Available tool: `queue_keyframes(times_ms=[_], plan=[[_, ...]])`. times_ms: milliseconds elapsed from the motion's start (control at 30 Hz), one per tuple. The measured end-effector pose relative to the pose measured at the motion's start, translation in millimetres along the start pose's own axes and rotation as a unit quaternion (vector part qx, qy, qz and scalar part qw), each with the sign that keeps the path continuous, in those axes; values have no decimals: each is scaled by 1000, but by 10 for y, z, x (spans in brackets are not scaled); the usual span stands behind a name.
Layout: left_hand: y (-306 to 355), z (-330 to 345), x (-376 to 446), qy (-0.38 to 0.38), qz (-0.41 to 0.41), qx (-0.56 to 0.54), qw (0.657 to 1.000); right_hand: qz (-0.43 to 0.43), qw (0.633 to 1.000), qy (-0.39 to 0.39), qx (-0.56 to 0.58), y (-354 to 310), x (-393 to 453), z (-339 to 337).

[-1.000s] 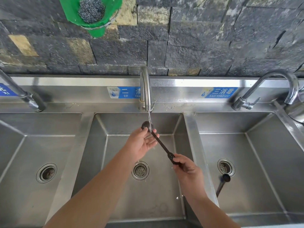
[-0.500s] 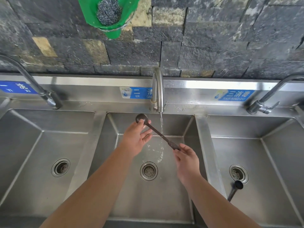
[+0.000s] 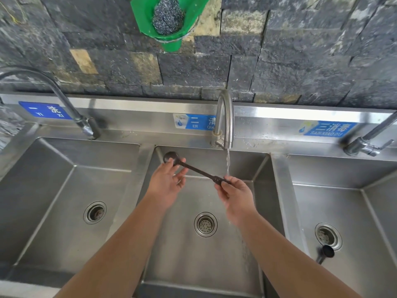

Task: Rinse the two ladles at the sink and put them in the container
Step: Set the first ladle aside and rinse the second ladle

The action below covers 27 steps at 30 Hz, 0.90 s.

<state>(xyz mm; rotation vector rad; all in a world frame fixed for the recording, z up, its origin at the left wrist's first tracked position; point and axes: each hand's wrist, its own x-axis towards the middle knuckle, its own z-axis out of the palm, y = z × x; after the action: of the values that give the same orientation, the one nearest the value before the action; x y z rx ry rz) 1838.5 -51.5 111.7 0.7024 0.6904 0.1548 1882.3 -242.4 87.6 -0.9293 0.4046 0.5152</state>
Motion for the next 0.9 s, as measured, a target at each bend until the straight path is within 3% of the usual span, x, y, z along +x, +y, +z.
queue_keyframes(times_ms=[200, 467, 600, 700, 800, 833, 900], plan=[[-363, 212, 37, 33, -38, 38, 998, -84, 993, 47, -62, -172, -278, -499], [-721, 622, 29, -75, -57, 112, 989, -93, 991, 80, -46, -299, -729, -1047], [-836, 707, 13, -84, -77, 116, 987, -123, 988, 81, -52, -302, -900, -1111], [-908, 730, 3, -72, -94, 121, 986, -172, 974, 83, -120, -295, -1010, -1121], [-1004, 728, -8, -60, -99, 114, 987, -248, 930, 69, -262, -255, -1072, -1117], [-1044, 722, -20, -54, -101, 108, 988, -287, 900, 64, -321, -235, -1082, -1114], [-1142, 693, -79, -26, -128, 87, 988, -387, 798, 67, -457, -185, -1085, -1119]])
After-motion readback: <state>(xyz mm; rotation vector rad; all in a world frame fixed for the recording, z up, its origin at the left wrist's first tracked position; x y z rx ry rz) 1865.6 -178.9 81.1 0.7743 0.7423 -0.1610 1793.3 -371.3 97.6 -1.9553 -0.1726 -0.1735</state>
